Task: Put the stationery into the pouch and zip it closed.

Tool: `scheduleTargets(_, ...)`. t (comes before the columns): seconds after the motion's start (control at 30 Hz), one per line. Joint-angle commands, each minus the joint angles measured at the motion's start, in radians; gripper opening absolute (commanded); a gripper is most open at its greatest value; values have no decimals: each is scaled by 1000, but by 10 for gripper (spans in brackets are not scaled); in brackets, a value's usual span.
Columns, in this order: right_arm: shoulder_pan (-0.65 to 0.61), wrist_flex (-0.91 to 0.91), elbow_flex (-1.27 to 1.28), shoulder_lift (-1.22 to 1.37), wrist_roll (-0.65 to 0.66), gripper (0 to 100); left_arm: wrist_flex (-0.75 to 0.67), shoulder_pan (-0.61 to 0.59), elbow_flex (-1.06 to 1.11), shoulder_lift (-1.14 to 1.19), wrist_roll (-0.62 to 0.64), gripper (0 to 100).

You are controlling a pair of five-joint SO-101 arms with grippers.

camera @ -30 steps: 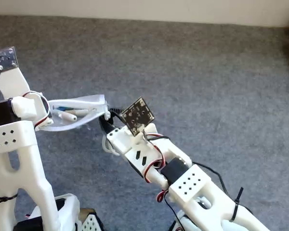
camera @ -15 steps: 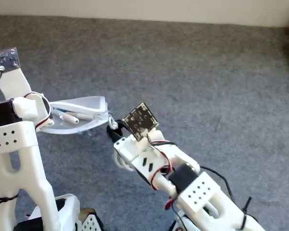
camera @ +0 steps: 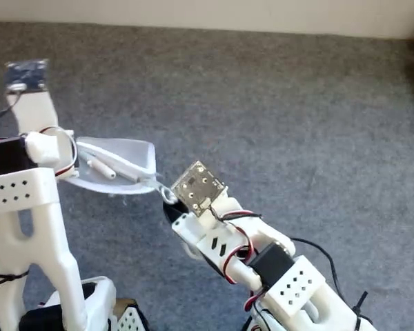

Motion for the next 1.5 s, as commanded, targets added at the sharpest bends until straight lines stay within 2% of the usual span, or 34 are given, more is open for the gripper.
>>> scheduleTargets(0.0,8,94,-13,-25,15,5,-34,127,-76,36,-100,39)
scheduleTargets(0.1,8,147,-12,-111,9,5,-34,193,-108,36,-153,47)
scheduleTargets(0.3,15,239,15,-334,9,5,-34,323,-162,39,-173,194)
scheduleTargets(0.5,16,255,136,-509,15,5,-66,506,-229,45,-183,198)
scheduleTargets(0.63,16,255,168,-591,17,5,-129,610,-226,47,-302,199)
scheduleTargets(0.77,16,255,206,-641,17,5,-170,682,-232,47,-330,200)
scheduleTargets(1.13,16,257,223,-676,17,5,-173,924,-243,47,-514,204)
scheduleTargets(1.27,16,257,223,-676,17,5,-170,972,-246,47,-517,257)
scheduleTargets(1.47,74,252,223,-676,17,5,-170,960,-252,38,-517,260)
